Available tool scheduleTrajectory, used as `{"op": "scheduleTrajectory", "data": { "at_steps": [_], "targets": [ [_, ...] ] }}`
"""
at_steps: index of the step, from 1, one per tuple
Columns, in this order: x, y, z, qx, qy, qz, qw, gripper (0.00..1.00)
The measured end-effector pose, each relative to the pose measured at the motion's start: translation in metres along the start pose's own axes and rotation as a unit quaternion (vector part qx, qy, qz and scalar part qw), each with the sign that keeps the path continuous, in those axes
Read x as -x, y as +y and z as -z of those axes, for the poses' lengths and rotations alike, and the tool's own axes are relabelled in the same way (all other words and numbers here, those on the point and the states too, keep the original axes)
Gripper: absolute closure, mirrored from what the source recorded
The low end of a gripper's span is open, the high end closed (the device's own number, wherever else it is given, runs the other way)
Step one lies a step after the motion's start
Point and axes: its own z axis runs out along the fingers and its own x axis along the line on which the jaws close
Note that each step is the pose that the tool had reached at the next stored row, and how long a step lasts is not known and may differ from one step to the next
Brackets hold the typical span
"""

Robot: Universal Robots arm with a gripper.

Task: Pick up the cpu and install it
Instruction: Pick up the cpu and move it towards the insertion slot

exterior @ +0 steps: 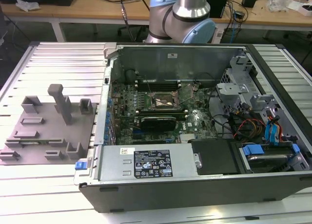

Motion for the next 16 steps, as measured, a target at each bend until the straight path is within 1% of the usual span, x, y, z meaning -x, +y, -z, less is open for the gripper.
{"op": "scheduleTrajectory", "data": {
  "at_steps": [2, 4, 6, 12, 13, 15, 16],
  "targets": [
    [0.0045, 0.0001, -0.0001, 0.0000, 0.0000, 0.000, 1.0000, 0.45],
    [0.0138, 0.0003, -0.0005, 0.0000, 0.0000, 0.000, 1.0000, 0.45],
    [0.0209, 0.0004, -0.0007, 0.0000, 0.0000, 0.000, 1.0000, 0.45],
    [0.0353, 0.0006, -0.0012, 0.0000, 0.0000, 0.000, 1.0000, 0.45],
    [0.0485, 0.0009, -0.0017, 0.0000, -0.0001, 0.000, 1.0000, 0.45],
    [0.0522, 0.0009, -0.0018, 0.0000, 0.0000, 0.000, 1.0000, 0.45],
    [0.0556, 0.0010, -0.0019, 0.0000, 0.0000, 0.000, 1.0000, 0.45]
  ]
}}
